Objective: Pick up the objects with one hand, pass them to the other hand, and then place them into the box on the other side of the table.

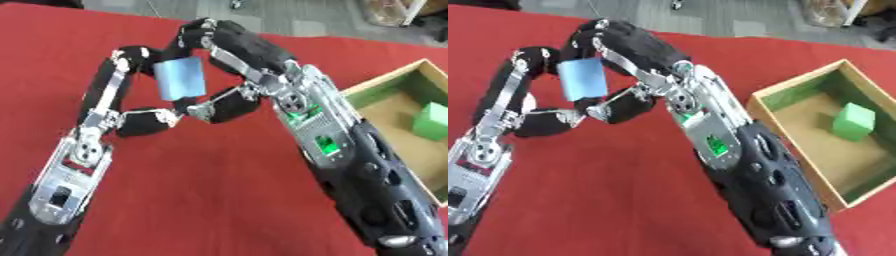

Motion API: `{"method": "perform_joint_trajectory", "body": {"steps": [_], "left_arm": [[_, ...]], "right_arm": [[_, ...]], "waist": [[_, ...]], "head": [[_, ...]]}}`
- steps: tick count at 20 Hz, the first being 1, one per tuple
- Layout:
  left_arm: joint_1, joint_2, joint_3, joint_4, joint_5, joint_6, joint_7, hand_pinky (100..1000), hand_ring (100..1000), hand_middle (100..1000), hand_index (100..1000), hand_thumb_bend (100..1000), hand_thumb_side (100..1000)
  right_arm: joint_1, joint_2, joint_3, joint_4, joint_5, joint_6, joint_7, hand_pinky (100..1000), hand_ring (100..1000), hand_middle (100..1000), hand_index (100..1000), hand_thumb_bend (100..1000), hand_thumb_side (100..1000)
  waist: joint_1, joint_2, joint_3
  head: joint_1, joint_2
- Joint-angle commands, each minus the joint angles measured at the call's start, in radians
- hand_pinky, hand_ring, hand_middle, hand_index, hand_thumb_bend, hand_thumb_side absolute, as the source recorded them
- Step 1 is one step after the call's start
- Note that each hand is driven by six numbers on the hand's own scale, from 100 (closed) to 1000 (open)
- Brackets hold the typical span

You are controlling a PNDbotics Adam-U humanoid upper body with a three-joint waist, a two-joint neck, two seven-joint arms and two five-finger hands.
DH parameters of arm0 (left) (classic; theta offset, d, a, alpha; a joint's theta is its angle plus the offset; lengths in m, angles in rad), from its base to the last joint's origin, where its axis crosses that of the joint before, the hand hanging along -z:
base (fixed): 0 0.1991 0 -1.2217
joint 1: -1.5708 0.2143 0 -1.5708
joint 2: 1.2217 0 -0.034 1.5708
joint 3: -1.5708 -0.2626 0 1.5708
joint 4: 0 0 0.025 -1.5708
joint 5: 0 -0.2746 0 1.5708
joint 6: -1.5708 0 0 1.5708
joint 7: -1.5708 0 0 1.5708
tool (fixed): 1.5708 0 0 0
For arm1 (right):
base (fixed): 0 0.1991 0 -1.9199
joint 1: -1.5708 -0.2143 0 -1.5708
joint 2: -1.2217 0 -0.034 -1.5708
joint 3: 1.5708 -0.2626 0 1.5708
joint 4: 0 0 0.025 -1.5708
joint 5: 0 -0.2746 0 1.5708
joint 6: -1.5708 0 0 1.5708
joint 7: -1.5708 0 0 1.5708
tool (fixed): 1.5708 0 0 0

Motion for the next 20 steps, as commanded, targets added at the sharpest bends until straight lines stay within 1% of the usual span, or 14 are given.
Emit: {"method": "perform_joint_trajectory", "body": {"steps": [1, 2, 3, 4, 9, 14, 20], "left_arm": [[-0.012, 0.009, 0.008, -0.023, -0.005, 0.001, 0.001, 658, 561, 548, 645, 534, 118], [-0.012, 0.009, 0.008, -0.023, -0.008, 0.001, -0.001, 667, 579, 572, 673, 577, 137], [-0.012, 0.008, 0.008, -0.023, -0.011, 0.000, -0.003, 670, 587, 582, 685, 595, 143], [-0.012, 0.008, 0.009, -0.024, -0.015, 0.000, -0.003, 679, 598, 596, 703, 634, 157], [-0.011, 0.008, 0.011, -0.020, -0.031, 0.004, 0.000, 699, 625, 635, 737, 702, 194], [-0.011, 0.007, 0.013, -0.014, -0.045, 0.011, 0.004, 710, 649, 659, 752, 737, 212], [-0.009, 0.006, 0.015, -0.004, -0.056, 0.016, 0.008, 712, 651, 658, 753, 742, 224]], "right_arm": [[-0.009, -0.013, -0.010, -0.015, -0.010, 0.003, 0.010, 764, 657, 368, 504, 345, 100], [-0.008, -0.014, -0.010, -0.017, -0.012, 0.003, 0.012, 763, 656, 366, 503, 346, 100], [-0.008, -0.014, -0.010, -0.018, -0.014, 0.004, 0.014, 763, 656, 365, 503, 347, 100], [-0.008, -0.015, -0.011, -0.020, -0.017, 0.005, 0.016, 763, 655, 364, 502, 347, 100], [-0.005, -0.017, -0.015, -0.028, -0.027, 0.012, 0.021, 762, 654, 362, 502, 347, 100], [-0.003, -0.019, -0.017, -0.039, -0.039, 0.018, 0.023, 761, 654, 362, 503, 346, 100], [0.002, -0.024, -0.023, -0.057, -0.054, 0.028, 0.022, 760, 654, 360, 503, 344, 100]], "waist": [[0.010, -0.005, -0.001], [0.010, -0.005, -0.001], [0.010, -0.005, -0.001], [0.010, -0.005, -0.001], [0.011, -0.005, -0.003], [0.011, -0.004, -0.004], [0.010, -0.003, -0.007]], "head": [[0.005, -0.009], [0.007, -0.010], [0.009, -0.010], [0.009, -0.010], [0.008, -0.007], [0.008, -0.007], [0.009, -0.009]]}}
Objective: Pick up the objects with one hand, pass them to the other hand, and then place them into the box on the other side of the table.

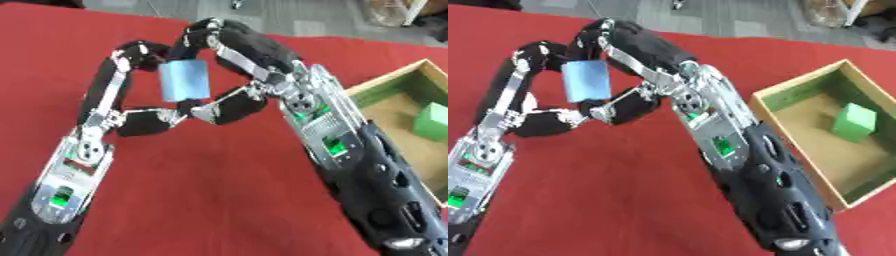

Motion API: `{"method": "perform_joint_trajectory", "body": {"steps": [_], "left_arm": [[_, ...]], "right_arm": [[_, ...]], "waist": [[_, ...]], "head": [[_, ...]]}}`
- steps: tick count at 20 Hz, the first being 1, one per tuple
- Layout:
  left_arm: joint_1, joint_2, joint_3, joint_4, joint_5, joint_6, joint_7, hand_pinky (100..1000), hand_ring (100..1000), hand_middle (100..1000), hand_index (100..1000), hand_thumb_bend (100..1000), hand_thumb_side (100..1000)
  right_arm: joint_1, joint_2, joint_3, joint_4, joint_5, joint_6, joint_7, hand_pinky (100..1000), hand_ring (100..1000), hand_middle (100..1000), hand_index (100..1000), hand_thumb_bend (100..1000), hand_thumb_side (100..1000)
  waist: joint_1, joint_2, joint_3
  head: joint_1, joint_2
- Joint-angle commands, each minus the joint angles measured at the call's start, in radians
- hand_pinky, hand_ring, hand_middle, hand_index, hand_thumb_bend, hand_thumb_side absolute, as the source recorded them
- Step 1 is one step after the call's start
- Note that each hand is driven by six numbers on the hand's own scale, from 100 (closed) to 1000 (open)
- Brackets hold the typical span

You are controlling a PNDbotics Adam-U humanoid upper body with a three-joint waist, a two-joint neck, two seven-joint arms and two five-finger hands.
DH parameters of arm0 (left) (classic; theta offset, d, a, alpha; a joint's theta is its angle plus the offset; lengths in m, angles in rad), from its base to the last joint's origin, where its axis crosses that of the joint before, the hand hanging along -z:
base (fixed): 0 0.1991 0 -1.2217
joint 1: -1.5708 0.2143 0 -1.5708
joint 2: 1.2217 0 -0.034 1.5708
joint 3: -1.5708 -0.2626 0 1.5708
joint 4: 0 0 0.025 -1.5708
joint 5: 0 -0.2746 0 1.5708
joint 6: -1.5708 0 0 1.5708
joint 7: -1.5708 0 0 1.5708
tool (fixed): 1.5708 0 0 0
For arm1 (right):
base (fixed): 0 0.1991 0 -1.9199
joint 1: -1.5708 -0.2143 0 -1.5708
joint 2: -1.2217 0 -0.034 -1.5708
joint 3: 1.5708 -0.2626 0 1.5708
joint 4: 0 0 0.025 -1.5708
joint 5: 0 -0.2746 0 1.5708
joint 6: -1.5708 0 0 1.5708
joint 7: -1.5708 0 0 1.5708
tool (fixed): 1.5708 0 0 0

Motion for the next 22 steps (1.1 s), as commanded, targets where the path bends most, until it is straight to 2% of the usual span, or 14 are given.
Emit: {"method": "perform_joint_trajectory", "body": {"steps": [1, 8, 16, 19, 22], "left_arm": [[-0.011, 0.006, 0.009, -0.009, -0.006, 0.003, 0.003, 712, 652, 658, 753, 742, 225], [-0.008, 0.006, 0.013, 0.008, -0.016, 0.006, 0.006, 727, 670, 669, 760, 770, 246], [0.007, 0.015, 0.025, 0.030, -0.040, 0.012, 0.003, 732, 672, 668, 760, 784, 244], [0.025, 0.040, 0.037, 0.036, -0.042, 0.024, 0.012, 730, 666, 661, 753, 748, 210], [0.055, 0.079, 0.059, 0.023, -0.038, 0.043, 0.030, 728, 653, 643, 740, 717, 213]], "right_arm": [[-0.014, -0.015, -0.013, -0.033, -0.013, 0.007, -0.002, 759, 654, 360, 503, 344, 100], [-0.004, -0.027, -0.028, -0.072, -0.042, 0.028, -0.008, 757, 655, 358, 504, 336, 100], [0.014, -0.071, -0.076, -0.157, -0.114, 0.084, -0.026, 754, 657, 355, 508, 325, 100], [0.024, -0.131, -0.138, -0.220, -0.188, 0.147, -0.063, 752, 661, 354, 516, 319, 100], [0.038, -0.226, -0.216, -0.260, -0.277, 0.233, -0.108, 752, 664, 356, 523, 323, 100]], "waist": [[0.010, -0.003, -0.001], [0.010, -0.001, -0.002], [0.014, 0.002, -0.006], [0.018, 0.000, -0.010], [0.022, -0.002, -0.014]], "head": [[0.003, -0.010], [0.001, -0.013], [-0.039, -0.010], [-0.100, -0.009], [-0.134, -0.008]]}}
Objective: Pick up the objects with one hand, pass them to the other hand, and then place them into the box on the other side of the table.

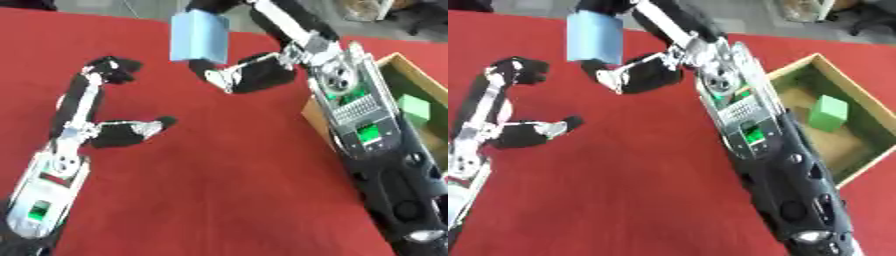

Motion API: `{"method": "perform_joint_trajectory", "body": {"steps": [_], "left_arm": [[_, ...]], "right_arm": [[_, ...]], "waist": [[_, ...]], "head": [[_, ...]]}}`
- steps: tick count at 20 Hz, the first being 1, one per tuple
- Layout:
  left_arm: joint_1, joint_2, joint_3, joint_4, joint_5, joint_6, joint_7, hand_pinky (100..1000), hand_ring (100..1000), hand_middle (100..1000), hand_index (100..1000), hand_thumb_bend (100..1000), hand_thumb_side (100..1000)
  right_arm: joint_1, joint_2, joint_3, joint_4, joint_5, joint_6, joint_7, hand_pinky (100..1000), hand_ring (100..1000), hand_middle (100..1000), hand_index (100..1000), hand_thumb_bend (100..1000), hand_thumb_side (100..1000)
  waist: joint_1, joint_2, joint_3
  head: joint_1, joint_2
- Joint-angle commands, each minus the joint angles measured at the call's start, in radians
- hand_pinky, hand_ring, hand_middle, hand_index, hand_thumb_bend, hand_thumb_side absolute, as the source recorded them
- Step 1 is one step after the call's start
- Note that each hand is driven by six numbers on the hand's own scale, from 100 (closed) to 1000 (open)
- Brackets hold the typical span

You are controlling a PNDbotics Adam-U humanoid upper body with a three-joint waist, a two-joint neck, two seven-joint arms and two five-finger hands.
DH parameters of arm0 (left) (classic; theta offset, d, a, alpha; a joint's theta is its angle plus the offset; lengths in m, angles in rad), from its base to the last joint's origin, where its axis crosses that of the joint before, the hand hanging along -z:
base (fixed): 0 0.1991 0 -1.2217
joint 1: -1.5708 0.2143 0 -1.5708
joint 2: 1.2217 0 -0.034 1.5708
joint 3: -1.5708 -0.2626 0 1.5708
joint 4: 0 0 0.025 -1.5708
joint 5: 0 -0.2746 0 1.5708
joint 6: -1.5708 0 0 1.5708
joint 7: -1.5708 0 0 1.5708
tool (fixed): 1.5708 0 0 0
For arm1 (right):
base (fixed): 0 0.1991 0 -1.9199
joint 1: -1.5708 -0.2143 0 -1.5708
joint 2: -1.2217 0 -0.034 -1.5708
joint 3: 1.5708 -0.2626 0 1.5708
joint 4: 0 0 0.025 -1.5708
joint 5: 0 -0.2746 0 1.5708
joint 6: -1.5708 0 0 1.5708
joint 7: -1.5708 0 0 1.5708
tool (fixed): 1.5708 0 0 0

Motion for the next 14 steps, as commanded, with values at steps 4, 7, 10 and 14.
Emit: {"method": "perform_joint_trajectory", "body": {"steps": [4, 7, 10, 14], "left_arm": [[0.037, 0.090, 0.059, -0.057, 0.015, 0.041, 0.042, 729, 648, 636, 731, 702, 226], [0.054, 0.114, 0.084, -0.092, 0.020, 0.057, 0.066, 730, 648, 637, 732, 695, 235], [0.066, 0.133, 0.107, -0.121, 0.026, 0.070, 0.086, 730, 649, 638, 732, 691, 237], [0.074, 0.149, 0.132, -0.142, 0.030, 0.084, 0.110, 731, 650, 639, 731, 690, 243]], "right_arm": [[0.019, -0.198, -0.119, -0.016, -0.104, 0.117, -0.070, 751, 665, 357, 524, 331, 100], [0.037, -0.263, -0.143, 0.035, -0.096, 0.118, -0.090, 752, 666, 357, 524, 337, 100], [0.049, -0.307, -0.167, 0.067, -0.126, 0.119, -0.103, 752, 668, 355, 525, 340, 100], [0.070, -0.360, -0.193, 0.099, -0.159, 0.127, -0.108, 752, 668, 355, 525, 347, 100]], "waist": [[0.027, -0.006, 0.001], [0.029, -0.005, 0.003], [0.030, -0.004, 0.004], [0.030, -0.002, 0.007]], "head": [[-0.053, -0.004], [-0.067, -0.002], [-0.078, -0.003], [-0.100, -0.009]]}}
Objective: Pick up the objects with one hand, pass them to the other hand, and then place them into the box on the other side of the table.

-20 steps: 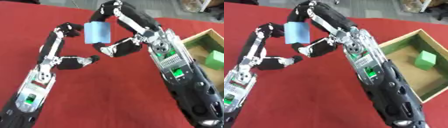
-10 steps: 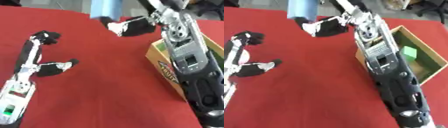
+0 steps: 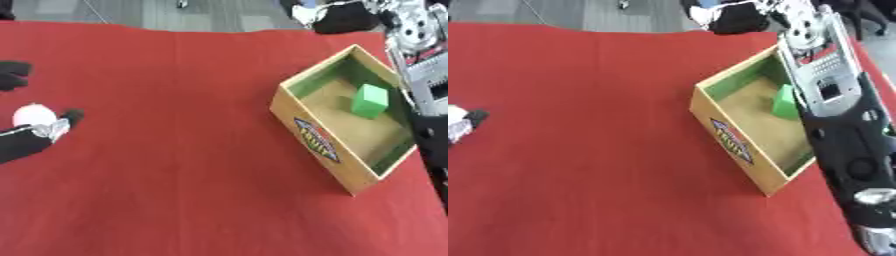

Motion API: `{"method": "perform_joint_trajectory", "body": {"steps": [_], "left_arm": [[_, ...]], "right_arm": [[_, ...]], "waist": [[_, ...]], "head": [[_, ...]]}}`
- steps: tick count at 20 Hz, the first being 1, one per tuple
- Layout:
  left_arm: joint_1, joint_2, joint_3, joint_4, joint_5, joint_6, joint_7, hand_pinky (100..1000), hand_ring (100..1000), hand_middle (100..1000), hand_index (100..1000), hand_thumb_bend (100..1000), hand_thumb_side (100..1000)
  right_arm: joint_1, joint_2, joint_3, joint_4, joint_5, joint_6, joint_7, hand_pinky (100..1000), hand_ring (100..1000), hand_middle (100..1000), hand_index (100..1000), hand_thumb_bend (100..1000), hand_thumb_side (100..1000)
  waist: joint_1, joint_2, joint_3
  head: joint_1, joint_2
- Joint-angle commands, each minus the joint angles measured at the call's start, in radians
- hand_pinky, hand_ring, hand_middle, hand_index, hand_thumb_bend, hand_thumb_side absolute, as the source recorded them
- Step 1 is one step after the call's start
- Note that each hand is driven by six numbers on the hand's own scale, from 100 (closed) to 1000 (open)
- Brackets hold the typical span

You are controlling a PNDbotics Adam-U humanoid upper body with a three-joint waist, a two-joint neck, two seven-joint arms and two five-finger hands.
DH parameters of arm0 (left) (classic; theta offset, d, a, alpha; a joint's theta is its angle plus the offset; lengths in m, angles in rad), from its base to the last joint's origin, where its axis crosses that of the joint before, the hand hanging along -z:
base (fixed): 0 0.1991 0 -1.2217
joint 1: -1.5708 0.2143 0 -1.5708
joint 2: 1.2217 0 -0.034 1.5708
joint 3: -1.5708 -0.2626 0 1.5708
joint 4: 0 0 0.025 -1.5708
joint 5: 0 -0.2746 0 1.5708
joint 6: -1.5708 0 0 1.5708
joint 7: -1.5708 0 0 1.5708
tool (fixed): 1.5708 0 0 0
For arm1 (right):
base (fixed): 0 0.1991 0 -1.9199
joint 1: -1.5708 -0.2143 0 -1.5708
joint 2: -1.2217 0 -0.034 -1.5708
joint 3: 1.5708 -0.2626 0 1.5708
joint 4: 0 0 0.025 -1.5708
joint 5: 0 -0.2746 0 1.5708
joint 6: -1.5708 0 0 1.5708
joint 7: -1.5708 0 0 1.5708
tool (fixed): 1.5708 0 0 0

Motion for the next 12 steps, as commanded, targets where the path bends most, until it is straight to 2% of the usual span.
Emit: {"method": "perform_joint_trajectory", "body": {"steps": [1, 7, 12], "left_arm": [[-0.004, 0.038, 0.028, -0.033, 0.004, 0.009, 0.021, 731, 651, 640, 731, 690, 242], [-0.004, 0.053, 0.044, -0.045, 0.005, 0.018, 0.036, 732, 652, 642, 732, 690, 244], [-0.007, 0.062, 0.056, -0.050, 0.007, 0.024, 0.048, 733, 653, 643, 733, 688, 245]], "right_arm": [[0.003, -0.071, -0.030, 0.017, -0.019, 0.004, -0.006, 752, 668, 356, 525, 349, 100], [0.064, -0.134, -0.041, 0.065, -0.013, -0.013, -0.005, 752, 668, 360, 525, 358, 100], [0.117, -0.178, -0.036, 0.105, 0.028, -0.044, 0.003, 754, 669, 375, 533, 367, 100]], "waist": [[0.015, -0.002, 0.001], [0.015, -0.002, 0.005], [0.017, -0.002, 0.009]], "head": [[-0.019, -0.012], [-0.045, -0.026], [-0.054, -0.035]]}}
